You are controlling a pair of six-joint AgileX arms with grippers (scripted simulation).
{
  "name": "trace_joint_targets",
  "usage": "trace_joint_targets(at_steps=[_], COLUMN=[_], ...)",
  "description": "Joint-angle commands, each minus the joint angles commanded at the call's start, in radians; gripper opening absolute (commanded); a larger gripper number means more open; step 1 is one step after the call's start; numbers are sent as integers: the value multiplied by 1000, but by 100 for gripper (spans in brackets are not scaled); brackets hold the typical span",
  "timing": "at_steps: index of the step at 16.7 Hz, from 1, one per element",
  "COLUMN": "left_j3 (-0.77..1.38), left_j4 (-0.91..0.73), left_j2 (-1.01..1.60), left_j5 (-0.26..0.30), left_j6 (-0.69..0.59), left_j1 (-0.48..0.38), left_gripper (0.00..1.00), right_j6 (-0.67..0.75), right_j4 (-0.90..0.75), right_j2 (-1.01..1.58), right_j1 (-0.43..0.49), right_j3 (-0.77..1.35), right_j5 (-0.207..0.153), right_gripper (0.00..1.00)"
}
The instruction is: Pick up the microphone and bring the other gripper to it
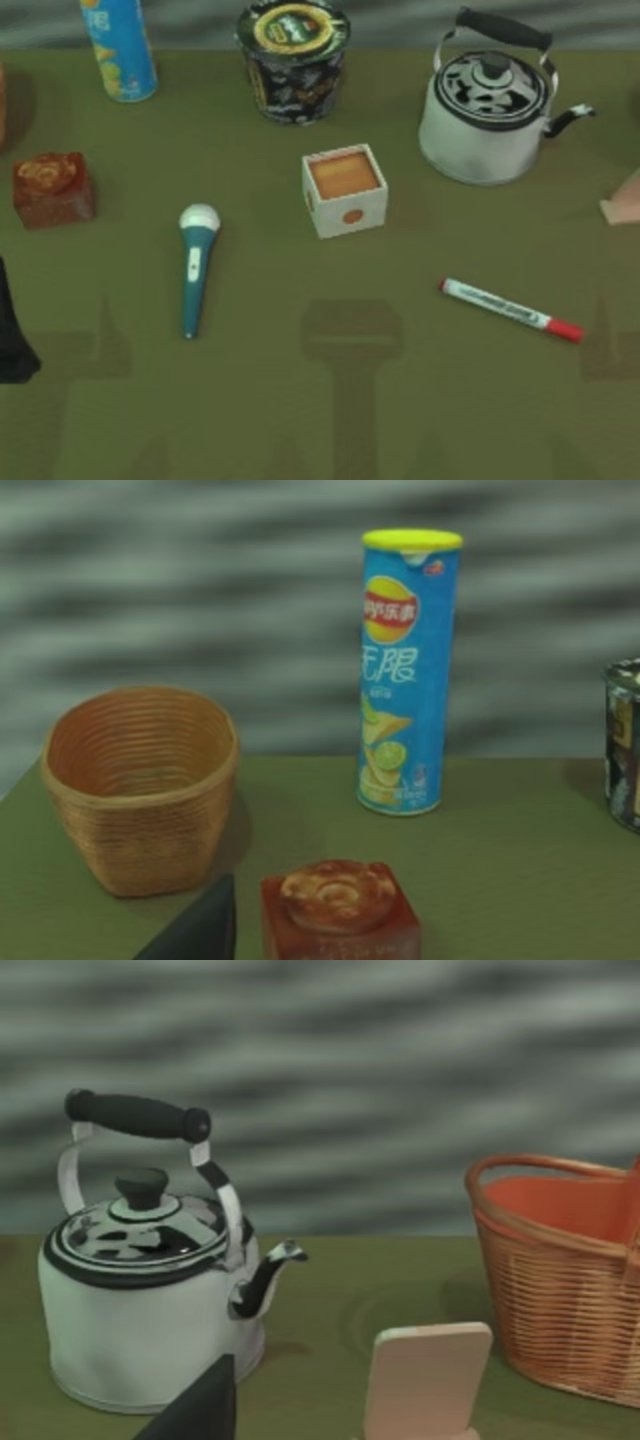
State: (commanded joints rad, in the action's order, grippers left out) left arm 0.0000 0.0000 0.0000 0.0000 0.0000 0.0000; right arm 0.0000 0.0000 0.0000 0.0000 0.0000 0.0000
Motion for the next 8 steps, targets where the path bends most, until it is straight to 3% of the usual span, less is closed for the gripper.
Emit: trace_joint_targets(at_steps=[4,8], left_j3=[29,188], left_j4=[-19,-122], left_j2=[31,220], left_j5=[0,-3], left_j6=[-8,-53], left_j1=[-10,-59], left_gripper=[100,100], right_j6=[0,0], right_j4=[0,0], right_j2=[0,0], right_j1=[0,0], right_j3=[0,0], right_j5=[0,0], right_gripper=[100,100])
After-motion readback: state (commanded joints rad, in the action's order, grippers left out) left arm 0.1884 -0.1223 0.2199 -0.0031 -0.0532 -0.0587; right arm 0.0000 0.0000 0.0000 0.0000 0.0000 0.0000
